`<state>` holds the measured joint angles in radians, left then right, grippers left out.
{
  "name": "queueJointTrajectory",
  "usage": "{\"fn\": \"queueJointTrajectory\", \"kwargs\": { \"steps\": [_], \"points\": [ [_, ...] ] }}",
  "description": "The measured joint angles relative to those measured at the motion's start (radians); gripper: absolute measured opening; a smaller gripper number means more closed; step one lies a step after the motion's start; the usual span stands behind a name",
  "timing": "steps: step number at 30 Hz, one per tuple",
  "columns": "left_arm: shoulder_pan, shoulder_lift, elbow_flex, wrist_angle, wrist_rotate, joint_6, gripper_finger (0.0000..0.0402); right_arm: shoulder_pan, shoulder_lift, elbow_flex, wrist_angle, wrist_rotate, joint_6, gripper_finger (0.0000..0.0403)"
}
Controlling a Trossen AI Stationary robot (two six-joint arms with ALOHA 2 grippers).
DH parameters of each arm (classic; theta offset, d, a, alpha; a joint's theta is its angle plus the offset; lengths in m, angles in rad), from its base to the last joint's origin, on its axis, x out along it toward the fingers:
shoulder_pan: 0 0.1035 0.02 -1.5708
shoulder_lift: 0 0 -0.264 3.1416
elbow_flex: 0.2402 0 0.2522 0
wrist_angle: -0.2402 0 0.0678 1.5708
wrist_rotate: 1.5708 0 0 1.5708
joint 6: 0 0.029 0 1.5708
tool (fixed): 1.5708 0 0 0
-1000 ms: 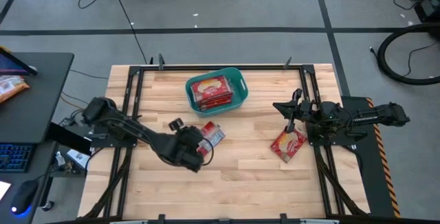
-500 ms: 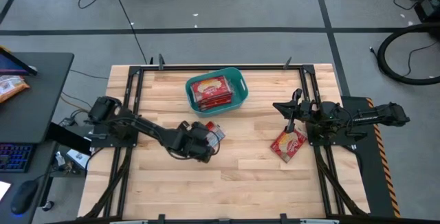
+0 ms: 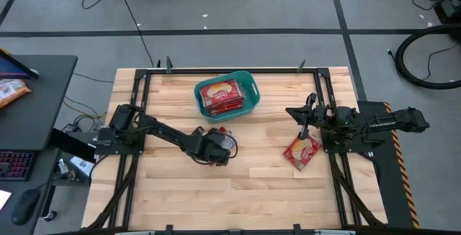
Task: Sort popcorn bags into baskets
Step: Put the bottom red popcorn bag into the green bin
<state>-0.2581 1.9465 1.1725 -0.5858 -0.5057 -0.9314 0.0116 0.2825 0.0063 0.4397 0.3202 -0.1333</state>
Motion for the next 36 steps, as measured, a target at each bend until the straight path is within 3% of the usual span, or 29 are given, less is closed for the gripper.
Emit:
{"fn": "queueJointTrajectory", "kwargs": {
  "steps": [4,11,18,27,36],
  "points": [
    [0.000,-0.001,-0.001,0.002,0.018,0.017,0.0110,0.000,0.000,0.000,0.001,0.000,0.000,0.0020],
    [0.000,-0.003,0.002,0.032,0.064,0.070,0.0011,0.000,0.000,0.000,0.001,0.000,0.000,0.0020],
    [0.000,-0.035,0.082,-0.020,0.071,0.168,0.0004,0.000,0.000,0.000,0.000,0.000,0.000,0.0020],
    [0.015,-0.078,0.259,-0.179,-0.067,0.311,0.0002,0.000,0.004,0.000,0.004,0.000,0.000,0.0020],
    [0.164,-0.082,0.428,-0.220,-0.044,0.622,0.0001,0.000,0.007,0.000,0.002,0.000,0.000,0.0020]
  ]
}}
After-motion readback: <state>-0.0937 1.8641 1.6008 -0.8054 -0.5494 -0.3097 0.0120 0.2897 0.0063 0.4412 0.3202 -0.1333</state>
